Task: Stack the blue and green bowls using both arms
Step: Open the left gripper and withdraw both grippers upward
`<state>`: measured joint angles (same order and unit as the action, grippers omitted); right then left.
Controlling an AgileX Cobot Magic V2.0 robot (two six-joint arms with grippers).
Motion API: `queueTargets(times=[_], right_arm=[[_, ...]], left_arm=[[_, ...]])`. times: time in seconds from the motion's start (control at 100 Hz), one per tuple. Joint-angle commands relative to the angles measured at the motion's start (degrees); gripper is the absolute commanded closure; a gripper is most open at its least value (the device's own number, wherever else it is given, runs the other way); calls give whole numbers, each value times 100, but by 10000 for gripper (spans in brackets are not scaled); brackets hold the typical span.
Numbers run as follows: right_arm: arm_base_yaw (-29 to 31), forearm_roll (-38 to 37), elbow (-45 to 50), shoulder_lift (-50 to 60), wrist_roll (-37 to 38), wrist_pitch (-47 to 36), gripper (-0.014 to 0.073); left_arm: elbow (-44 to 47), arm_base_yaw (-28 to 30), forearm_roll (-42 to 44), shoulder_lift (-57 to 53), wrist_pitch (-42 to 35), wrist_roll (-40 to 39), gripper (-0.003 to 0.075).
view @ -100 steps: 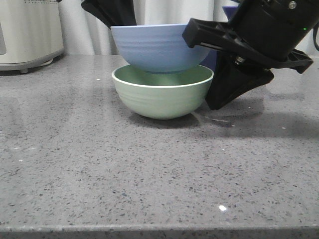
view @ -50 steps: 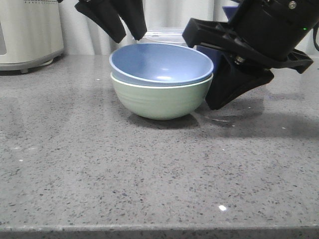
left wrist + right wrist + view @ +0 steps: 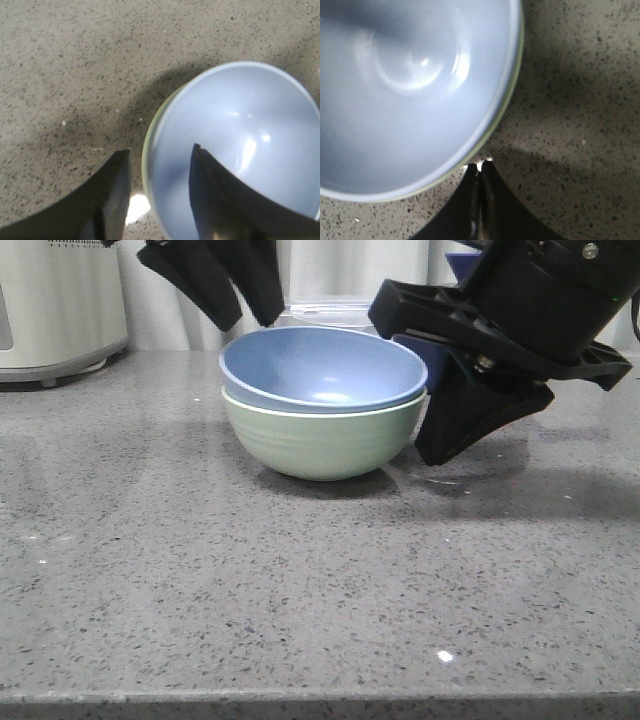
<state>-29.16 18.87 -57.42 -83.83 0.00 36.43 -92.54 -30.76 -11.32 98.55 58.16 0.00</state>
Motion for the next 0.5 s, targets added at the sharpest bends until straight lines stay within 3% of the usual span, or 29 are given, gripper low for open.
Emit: queueTargets(times=[0.0, 0.23, 0.49], right_arm=[[16, 16, -146, 203, -101, -110, 623], [168, -14, -137, 638, -101, -221, 623], [997, -112, 170, 1482, -101, -190, 623]], left_arm=[[156, -34, 48, -563, -466, -82, 494], [1284, 519, 105, -1591, -1011, -82, 554], [2505, 1401, 170, -2930, -1408, -82, 554]])
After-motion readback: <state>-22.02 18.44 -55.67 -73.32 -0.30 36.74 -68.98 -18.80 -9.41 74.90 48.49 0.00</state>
